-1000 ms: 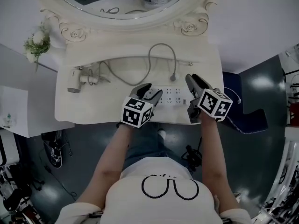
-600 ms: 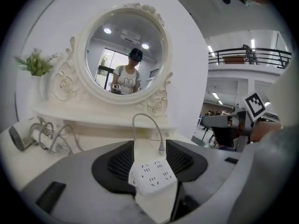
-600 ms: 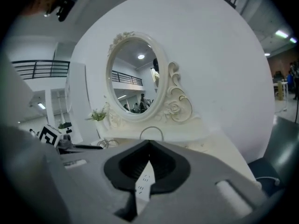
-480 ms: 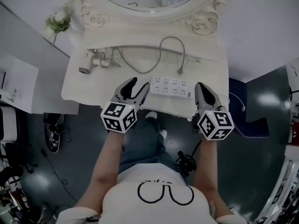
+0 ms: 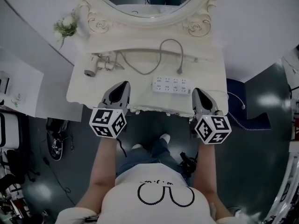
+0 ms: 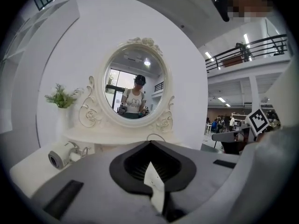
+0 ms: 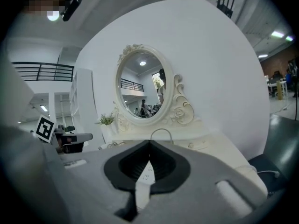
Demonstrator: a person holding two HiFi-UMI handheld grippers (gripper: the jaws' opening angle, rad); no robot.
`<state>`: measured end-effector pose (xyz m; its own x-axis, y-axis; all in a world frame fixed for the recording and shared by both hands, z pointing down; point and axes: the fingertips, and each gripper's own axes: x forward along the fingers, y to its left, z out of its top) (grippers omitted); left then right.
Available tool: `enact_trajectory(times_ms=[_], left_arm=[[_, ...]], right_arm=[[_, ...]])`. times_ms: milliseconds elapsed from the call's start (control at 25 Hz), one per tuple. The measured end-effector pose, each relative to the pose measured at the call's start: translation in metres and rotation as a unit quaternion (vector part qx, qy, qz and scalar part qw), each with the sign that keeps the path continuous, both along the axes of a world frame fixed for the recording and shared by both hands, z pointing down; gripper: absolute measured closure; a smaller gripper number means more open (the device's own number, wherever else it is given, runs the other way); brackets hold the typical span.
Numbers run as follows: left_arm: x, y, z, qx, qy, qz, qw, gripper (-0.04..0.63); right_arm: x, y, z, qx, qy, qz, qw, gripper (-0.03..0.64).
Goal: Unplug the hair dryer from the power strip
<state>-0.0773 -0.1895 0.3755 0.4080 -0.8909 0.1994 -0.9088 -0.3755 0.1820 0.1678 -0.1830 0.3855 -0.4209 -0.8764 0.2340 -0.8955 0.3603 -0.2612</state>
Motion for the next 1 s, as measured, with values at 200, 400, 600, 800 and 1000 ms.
enact_trajectory(times_ms=[200, 400, 600, 800, 1000], left_arm=[[-0.009, 0.026, -0.015, 0.026, -0.005, 0.032, 0.9991, 0.597], [-0.044, 0.066, -0.036, 0.056, -0.022, 0.055, 0.9967, 0.597], [-0.08, 0.112, -0.051, 0.081, -0.027, 0.072, 0.9937, 0.597], [-0.098, 0.152, -0.067, 0.109, -0.034, 0.089, 0.9894, 0.597], [-0.102, 0.18, -0.08, 0.134, -0.052, 0.101, 0.9845, 0.597]], right_arm=[[-0.015, 0.032, -0.018, 0.026, 0.011, 0.022, 0.999, 0.615], [-0.044, 0.075, -0.042, 0.059, 0.036, 0.062, 0.996, 0.615], [-0.08, 0.14, -0.064, 0.086, 0.058, 0.088, 0.991, 0.617], [-0.107, 0.192, -0.076, 0.097, 0.096, 0.107, 0.985, 0.616], [-0.123, 0.23, -0.089, 0.117, 0.138, 0.118, 0.976, 0.615]])
